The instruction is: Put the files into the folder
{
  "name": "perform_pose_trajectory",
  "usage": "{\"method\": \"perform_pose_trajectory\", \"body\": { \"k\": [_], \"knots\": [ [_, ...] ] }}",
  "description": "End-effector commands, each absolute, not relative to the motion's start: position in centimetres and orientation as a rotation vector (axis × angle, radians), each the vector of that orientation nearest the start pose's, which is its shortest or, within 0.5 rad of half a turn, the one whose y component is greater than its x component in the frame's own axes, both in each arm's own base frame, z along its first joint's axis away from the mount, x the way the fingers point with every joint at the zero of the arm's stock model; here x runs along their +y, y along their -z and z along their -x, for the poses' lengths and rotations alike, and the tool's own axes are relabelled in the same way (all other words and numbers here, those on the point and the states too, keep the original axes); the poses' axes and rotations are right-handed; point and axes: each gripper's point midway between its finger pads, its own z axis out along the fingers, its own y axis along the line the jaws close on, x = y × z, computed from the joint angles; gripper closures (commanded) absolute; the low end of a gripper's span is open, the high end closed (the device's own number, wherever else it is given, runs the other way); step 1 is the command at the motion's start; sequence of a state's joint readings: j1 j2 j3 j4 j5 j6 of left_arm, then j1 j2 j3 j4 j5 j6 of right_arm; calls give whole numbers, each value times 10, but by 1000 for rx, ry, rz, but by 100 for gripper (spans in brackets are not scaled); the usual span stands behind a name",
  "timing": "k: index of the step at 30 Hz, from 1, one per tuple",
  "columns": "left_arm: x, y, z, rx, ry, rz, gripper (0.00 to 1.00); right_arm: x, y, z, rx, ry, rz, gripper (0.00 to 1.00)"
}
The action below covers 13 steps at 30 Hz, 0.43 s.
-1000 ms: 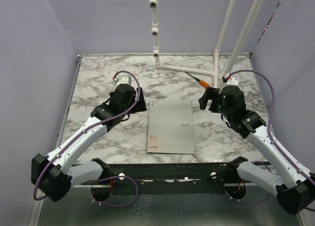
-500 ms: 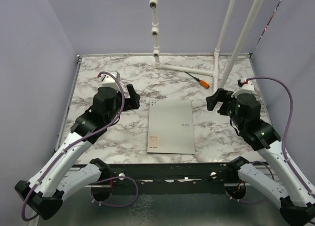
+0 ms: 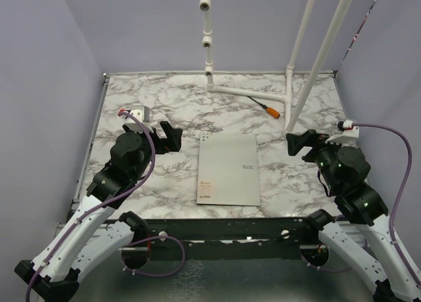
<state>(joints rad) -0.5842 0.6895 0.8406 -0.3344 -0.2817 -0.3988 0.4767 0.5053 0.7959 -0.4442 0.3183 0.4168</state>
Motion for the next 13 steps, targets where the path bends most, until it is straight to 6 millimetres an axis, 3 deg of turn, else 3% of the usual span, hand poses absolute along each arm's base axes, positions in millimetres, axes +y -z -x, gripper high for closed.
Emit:
{"method": "perform_pose_trajectory", "body": {
  "k": [1, 6, 10, 13],
  "knots": [
    [-127, -298, -257, 1741, 469, 47, 1, 76, -297, -234, 1694, -379, -170, 0],
    [-131, -295, -259, 1754, 473, 36, 1, 77, -297, -237, 1717, -372, -178, 0],
    [-132, -293, -258, 1757, 479, 25, 1, 91, -300, -233, 1697, -435, -85, 0],
    [-132, -293, -257, 1756, 483, 24, 1, 81, -299, -236, 1715, -396, -160, 0]
  ]
}}
